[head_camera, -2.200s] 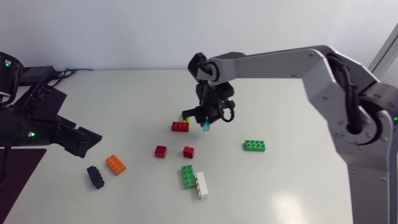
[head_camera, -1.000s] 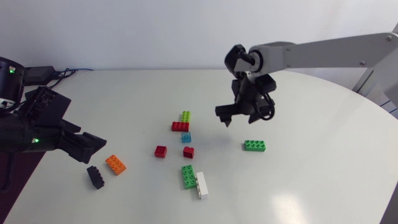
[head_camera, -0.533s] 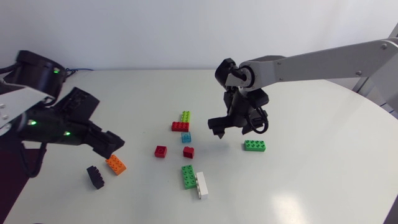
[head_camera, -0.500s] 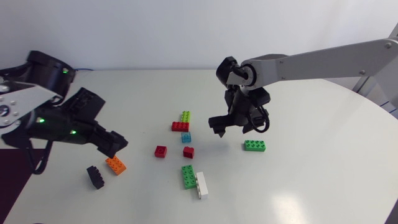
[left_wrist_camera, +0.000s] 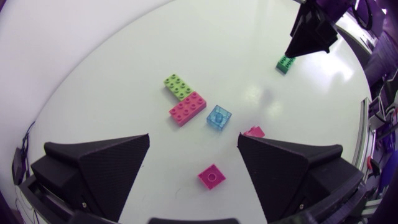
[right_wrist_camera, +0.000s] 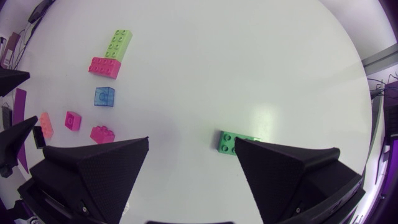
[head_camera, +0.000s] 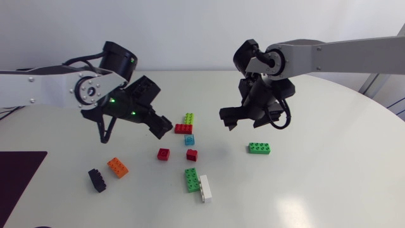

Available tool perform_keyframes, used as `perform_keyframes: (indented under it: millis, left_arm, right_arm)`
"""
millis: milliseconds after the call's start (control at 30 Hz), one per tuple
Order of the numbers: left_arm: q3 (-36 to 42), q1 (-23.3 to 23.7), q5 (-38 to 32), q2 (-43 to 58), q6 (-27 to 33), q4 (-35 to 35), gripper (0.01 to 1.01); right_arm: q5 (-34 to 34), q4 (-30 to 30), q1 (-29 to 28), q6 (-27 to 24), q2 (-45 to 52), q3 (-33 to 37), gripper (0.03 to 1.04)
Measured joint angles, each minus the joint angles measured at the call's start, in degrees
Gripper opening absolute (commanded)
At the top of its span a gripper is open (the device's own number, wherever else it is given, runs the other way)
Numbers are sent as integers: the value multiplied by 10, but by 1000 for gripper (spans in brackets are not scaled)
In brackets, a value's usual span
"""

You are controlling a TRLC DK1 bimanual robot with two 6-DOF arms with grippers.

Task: Sort duplo bricks by size, large to the right and small to the left

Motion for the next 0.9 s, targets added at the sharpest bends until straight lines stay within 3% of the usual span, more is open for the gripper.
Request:
perform_keyframes:
  millis: [233, 433, 900]
  left_arm:
    - [89, -12, 39, 130, 54, -10, 985]
    - [159, -10, 41, 215, 56, -10, 985]
    - [230, 19, 41, 311, 56, -32, 984]
  right_arm:
    - [0, -2, -4, 0, -47, -36, 995]
    - [0, -11, -4, 0, -67, -37, 995]
    - [-1, -12, -3, 0, -67, -37, 995]
